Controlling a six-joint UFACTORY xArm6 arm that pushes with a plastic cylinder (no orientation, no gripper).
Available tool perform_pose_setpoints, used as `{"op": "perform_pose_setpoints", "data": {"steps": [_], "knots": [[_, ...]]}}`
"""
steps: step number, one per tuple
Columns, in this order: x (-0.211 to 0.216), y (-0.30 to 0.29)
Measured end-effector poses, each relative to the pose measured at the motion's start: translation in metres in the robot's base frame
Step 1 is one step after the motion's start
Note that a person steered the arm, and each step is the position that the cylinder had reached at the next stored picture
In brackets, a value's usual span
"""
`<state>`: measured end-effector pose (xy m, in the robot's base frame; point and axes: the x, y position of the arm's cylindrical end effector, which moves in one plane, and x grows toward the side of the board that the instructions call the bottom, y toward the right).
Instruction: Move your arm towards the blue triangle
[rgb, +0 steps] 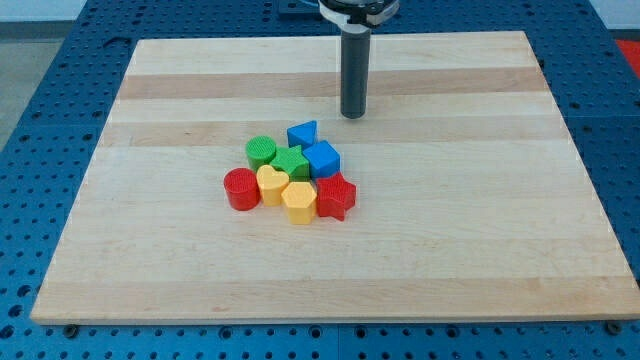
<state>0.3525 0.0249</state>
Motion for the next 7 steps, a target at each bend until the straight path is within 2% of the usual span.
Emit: {"op": "perform_pose_setpoints", "data": {"steps": [5, 7], "knots": [[0.000, -0.006], [0.016, -0.006]]}}
